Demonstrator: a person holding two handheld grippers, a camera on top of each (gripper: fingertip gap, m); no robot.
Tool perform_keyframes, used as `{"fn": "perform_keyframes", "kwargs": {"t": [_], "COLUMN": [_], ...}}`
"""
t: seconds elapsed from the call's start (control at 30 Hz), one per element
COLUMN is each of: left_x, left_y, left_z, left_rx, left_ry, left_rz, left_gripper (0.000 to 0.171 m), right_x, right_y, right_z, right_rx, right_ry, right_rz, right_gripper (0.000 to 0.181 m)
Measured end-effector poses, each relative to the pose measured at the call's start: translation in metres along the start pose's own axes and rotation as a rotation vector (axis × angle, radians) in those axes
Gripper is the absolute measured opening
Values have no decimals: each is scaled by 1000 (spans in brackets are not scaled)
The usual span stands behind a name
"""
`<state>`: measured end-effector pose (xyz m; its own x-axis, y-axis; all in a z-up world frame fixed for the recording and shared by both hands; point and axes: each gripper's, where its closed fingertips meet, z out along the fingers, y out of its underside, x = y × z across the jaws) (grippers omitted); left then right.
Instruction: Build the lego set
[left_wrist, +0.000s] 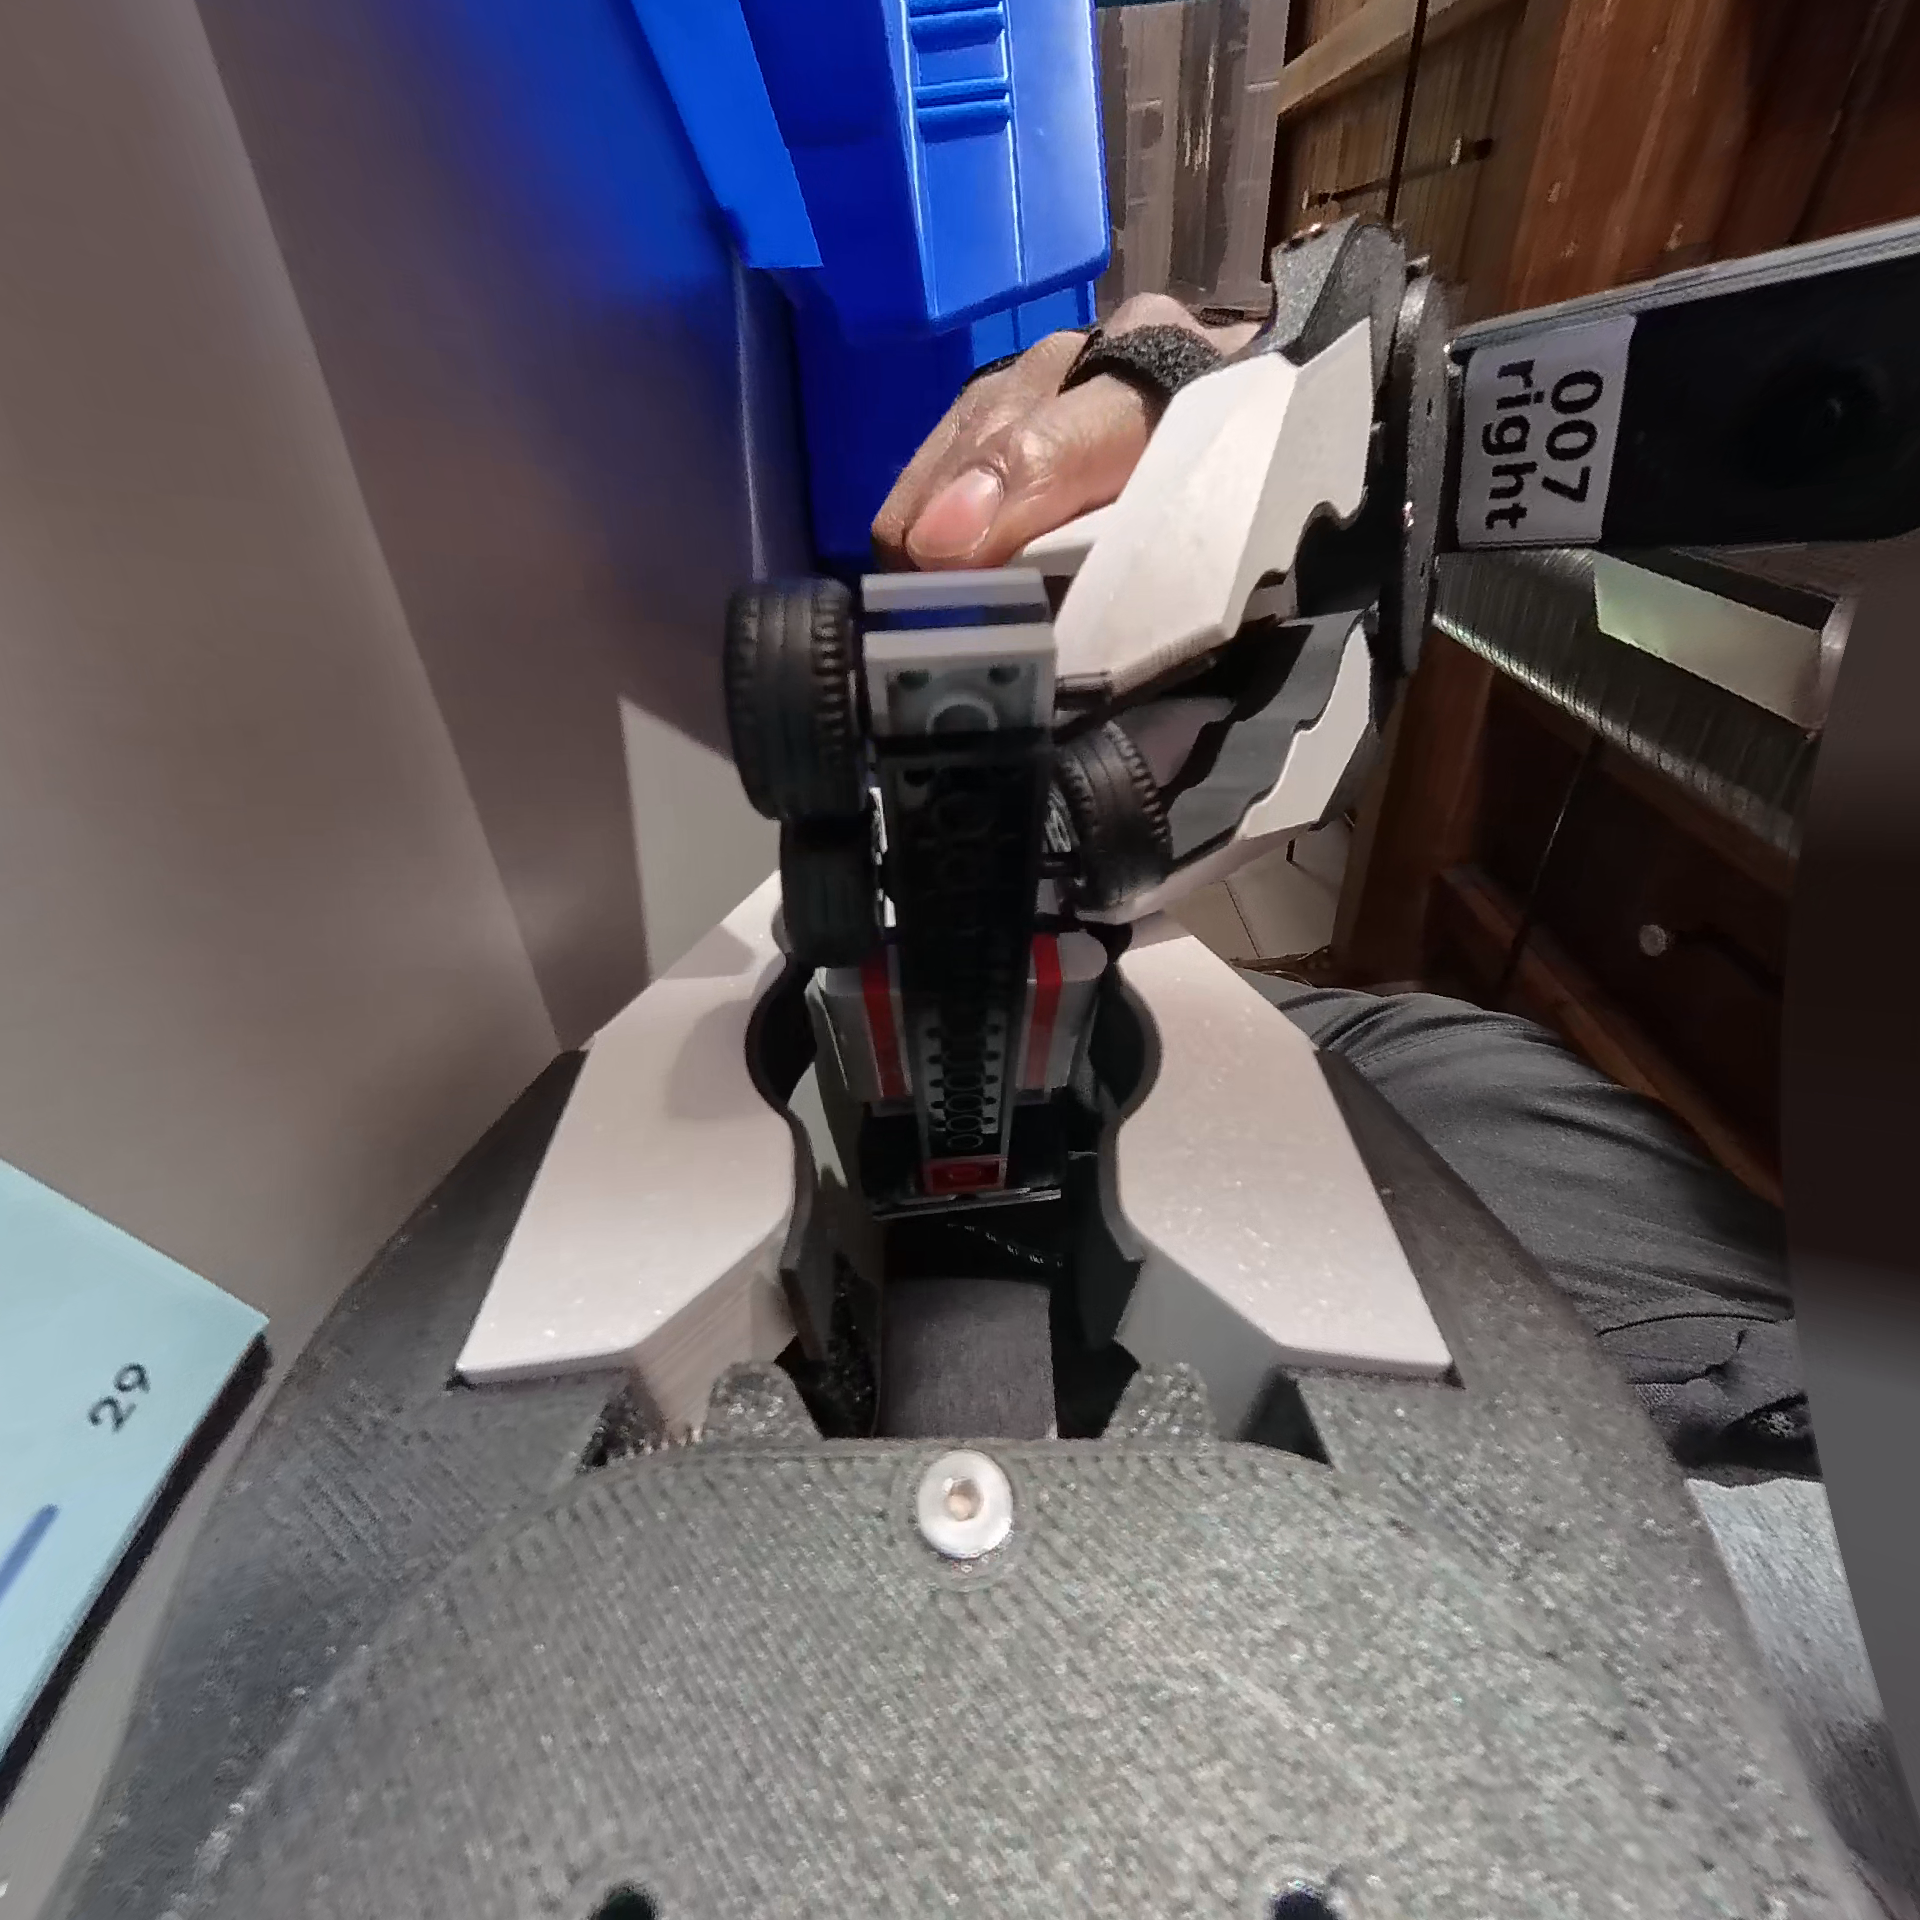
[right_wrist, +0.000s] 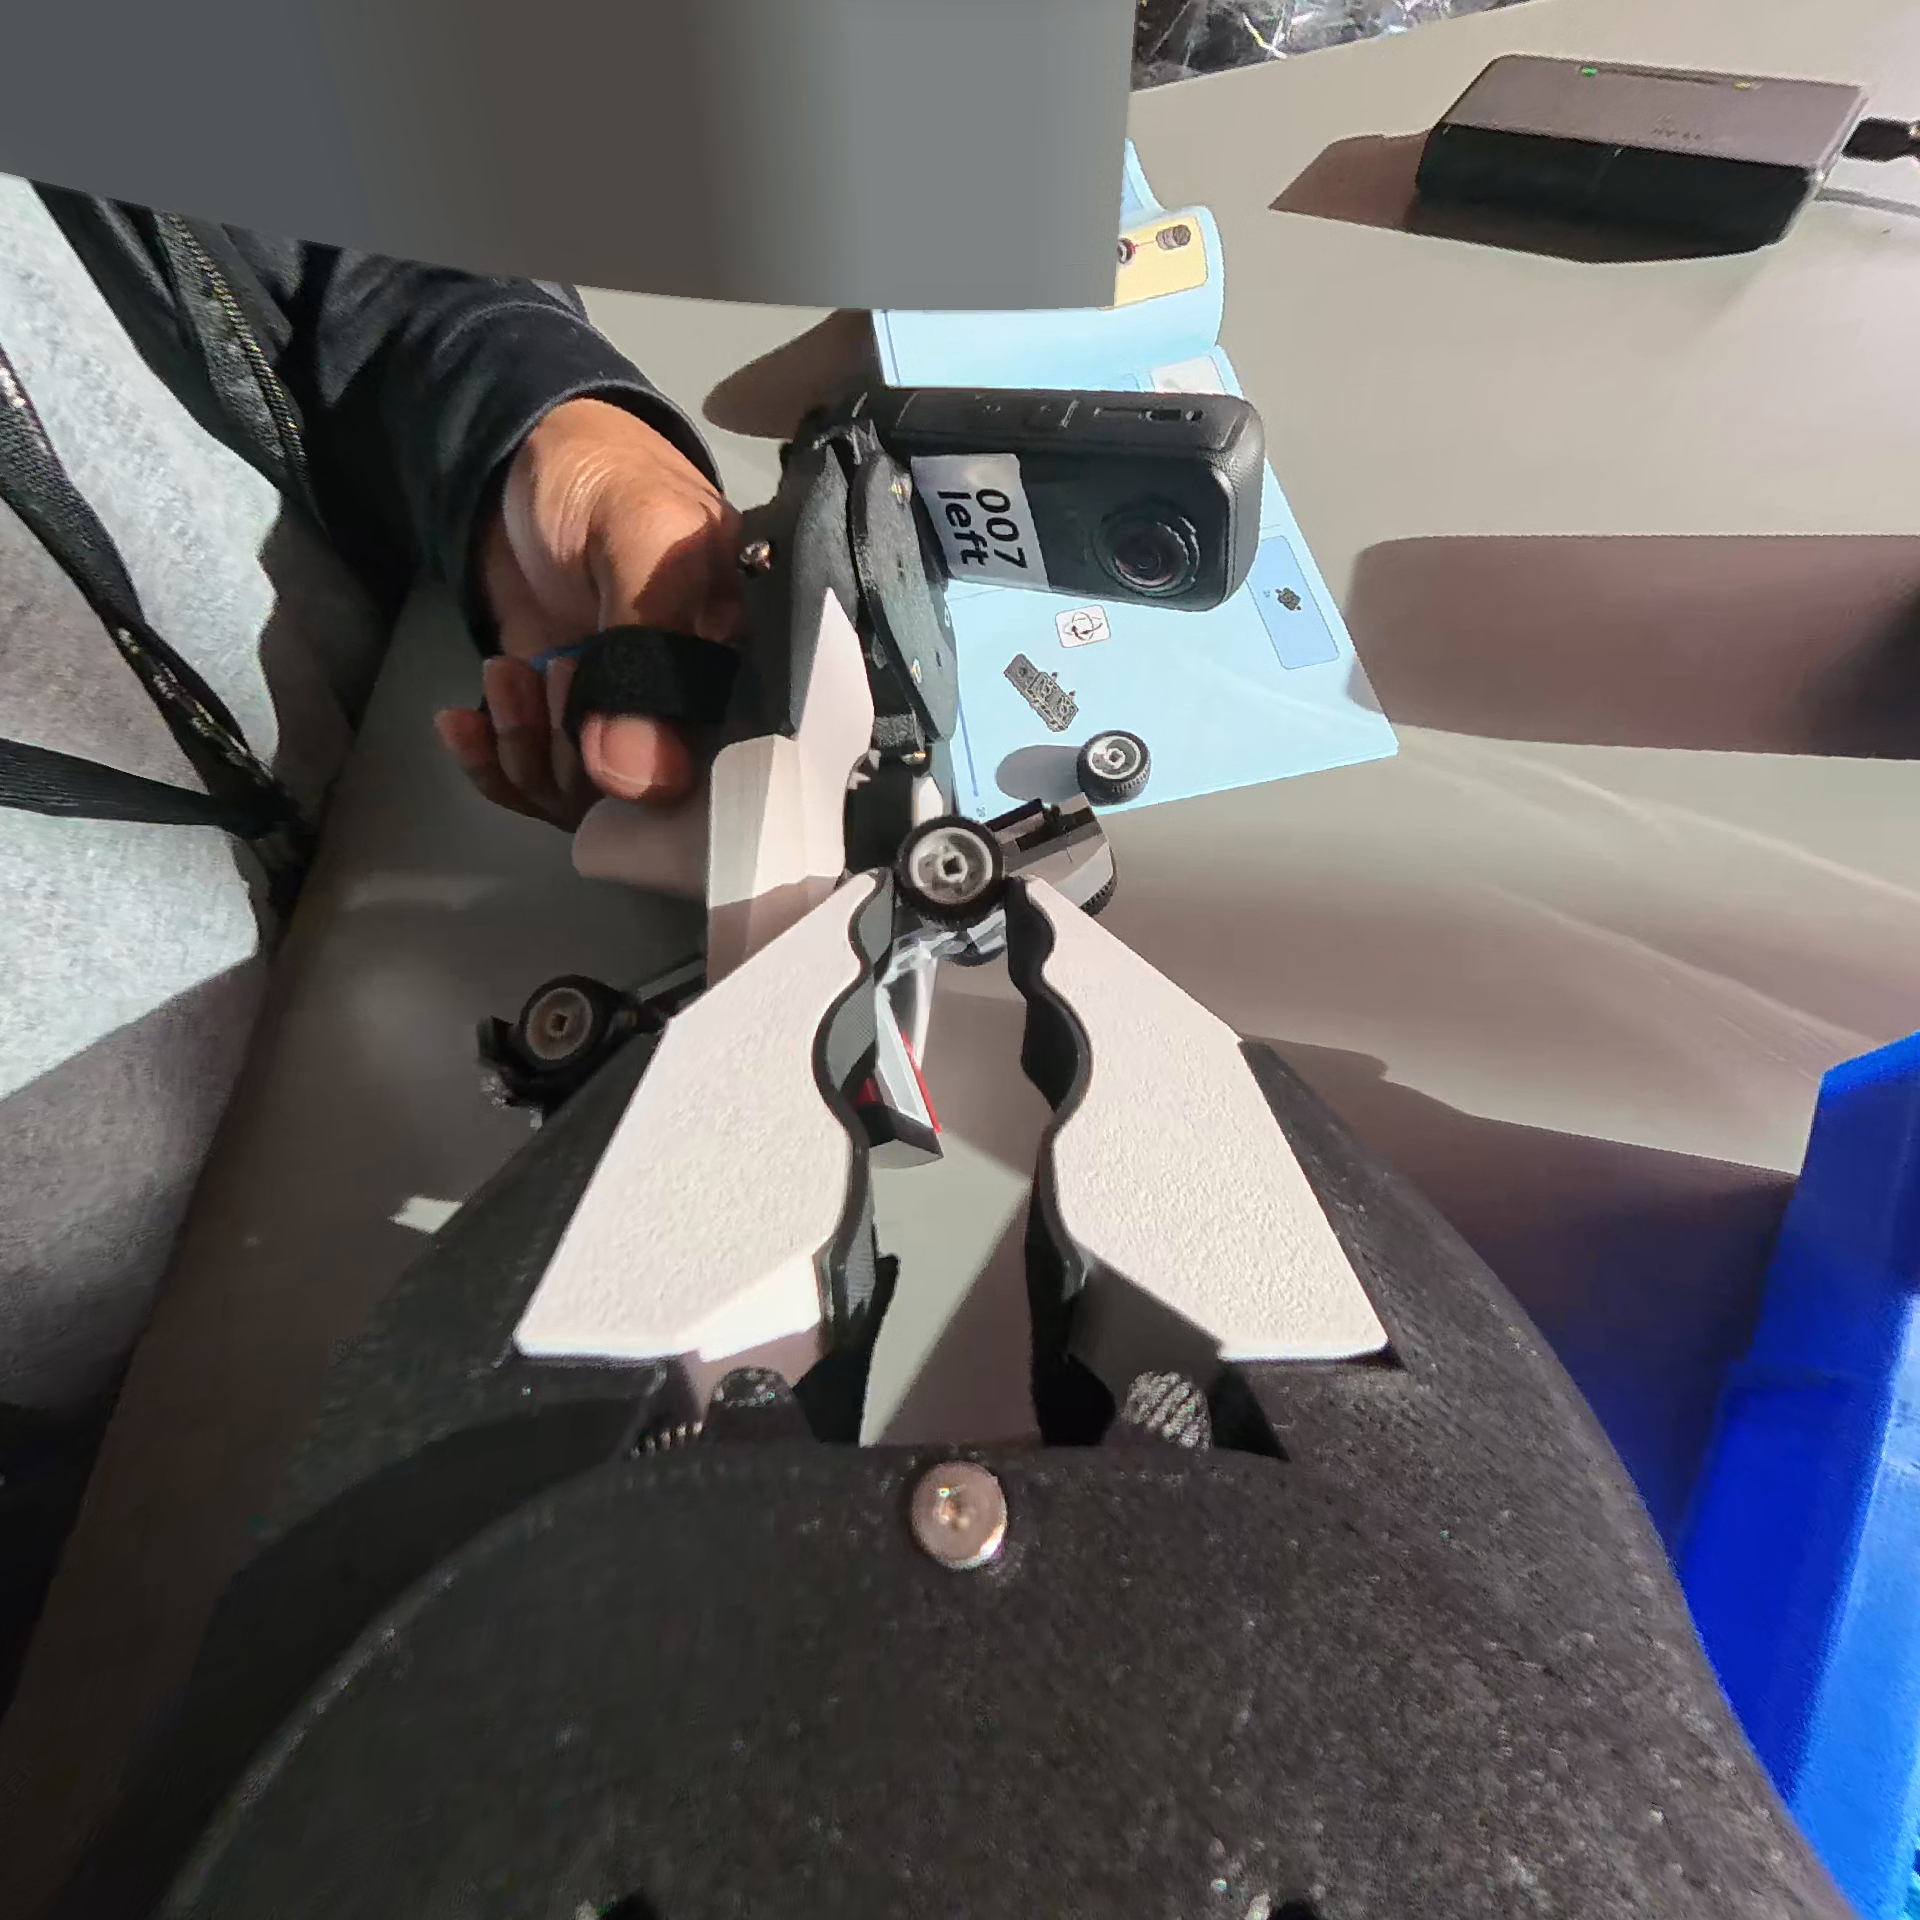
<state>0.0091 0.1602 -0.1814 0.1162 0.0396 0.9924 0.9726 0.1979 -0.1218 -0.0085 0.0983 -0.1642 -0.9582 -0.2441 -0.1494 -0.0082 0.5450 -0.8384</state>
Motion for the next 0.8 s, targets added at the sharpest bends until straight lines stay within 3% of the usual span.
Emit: {"fn": "perform_keyframes", "kwargs": {"t": [0.8], "left_x": [17], "left_y": [-1], "left_z": [1], "left_rx": [4], "left_ry": [122], "left_rz": [-6], "left_gripper": [52], "right_x": [0], "right_y": [-7], "right_z": [-5], "right_rx": [112], "right_ry": [-58], "right_rz": [71], "right_gripper": [26]}}
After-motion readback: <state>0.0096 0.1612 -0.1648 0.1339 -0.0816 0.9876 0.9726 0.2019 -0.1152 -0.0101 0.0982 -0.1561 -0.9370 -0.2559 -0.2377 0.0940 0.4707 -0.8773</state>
